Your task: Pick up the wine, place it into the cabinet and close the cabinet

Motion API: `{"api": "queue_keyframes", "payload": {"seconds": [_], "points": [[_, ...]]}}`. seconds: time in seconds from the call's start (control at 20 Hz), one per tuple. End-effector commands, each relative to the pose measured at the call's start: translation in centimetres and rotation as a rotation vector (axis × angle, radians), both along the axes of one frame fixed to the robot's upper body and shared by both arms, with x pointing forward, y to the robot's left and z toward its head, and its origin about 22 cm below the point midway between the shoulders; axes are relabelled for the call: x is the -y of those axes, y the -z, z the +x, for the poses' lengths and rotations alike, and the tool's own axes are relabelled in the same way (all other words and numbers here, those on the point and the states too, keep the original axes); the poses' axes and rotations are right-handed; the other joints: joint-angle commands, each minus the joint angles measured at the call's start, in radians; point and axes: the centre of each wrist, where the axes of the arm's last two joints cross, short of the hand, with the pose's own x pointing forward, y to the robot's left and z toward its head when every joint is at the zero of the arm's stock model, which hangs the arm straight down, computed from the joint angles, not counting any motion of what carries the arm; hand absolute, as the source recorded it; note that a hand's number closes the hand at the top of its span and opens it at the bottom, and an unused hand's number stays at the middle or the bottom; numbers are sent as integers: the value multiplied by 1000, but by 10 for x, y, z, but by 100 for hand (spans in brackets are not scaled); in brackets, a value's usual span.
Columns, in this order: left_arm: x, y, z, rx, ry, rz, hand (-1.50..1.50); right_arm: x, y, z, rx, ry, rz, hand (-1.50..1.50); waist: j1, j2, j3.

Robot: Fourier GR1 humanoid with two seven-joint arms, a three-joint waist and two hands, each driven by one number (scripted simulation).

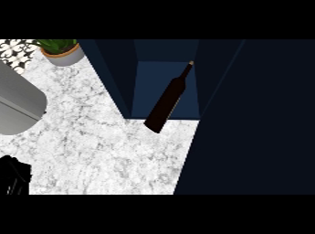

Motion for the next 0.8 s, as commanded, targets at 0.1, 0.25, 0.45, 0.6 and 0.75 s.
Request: {"api": "queue_keyframes", "payload": {"seconds": [0.1, 0.25, 0.45, 0.6, 0.75], "points": [[-17, 1, 6, -14, 11, -6, 150, -42, -41, -5, 19, -137, 73, 150, 2, 0, -1], [-11, -4, 9, -17, 8, -17, 150, -64, -47, 18, 6, -137, 58, 150, -5, 1, 1], [-11, -1, -8, -6, 21, -15, 150, -94, -63, 38, -20, -109, 72, 150, 5, 0, 1], [-19, -2, -19, -1, 17, -2, 150, -119, -71, 46, -28, -82, 93, 150, 11, -2, 0], [-22, -5, -2, -22, 13, -9, 150, -135, -68, 67, -37, -92, 87, 150, 1, 1, 1]]}}
